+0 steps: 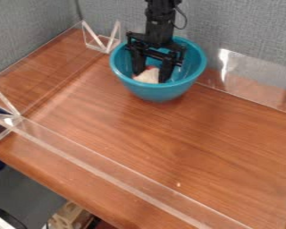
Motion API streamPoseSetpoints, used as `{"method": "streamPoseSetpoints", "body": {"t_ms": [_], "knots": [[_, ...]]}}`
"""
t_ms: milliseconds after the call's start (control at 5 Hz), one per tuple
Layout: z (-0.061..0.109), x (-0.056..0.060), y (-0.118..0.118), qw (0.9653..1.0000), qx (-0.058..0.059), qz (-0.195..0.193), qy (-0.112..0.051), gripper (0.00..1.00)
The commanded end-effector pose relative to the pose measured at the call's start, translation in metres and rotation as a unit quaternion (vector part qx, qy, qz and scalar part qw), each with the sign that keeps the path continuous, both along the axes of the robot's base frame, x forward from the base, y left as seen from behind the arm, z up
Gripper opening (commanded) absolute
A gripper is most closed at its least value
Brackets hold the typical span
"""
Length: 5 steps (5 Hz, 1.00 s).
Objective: Remove the mushroom from inside the blue bowl and put it on the table
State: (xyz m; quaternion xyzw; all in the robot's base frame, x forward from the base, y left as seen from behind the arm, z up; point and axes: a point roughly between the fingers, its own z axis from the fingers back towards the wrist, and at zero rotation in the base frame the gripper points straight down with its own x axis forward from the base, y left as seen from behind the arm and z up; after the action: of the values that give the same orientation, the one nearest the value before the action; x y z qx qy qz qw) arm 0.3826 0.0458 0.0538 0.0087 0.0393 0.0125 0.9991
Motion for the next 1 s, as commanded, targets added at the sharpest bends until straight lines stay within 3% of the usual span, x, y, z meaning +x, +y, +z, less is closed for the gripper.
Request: {"method": "streamPoseSetpoints", "body": {"t_ms": [0, 200, 800], "knots": [[0.01, 0.005, -0.009, 0.9997, 0.001, -0.015, -0.019, 0.0], [0.012, 0.004, -0.011, 0.9996, 0.001, -0.019, -0.021, 0.0], [0.039, -0.003, -0.013, 0.9985, 0.002, -0.03, -0.046, 0.0]]}}
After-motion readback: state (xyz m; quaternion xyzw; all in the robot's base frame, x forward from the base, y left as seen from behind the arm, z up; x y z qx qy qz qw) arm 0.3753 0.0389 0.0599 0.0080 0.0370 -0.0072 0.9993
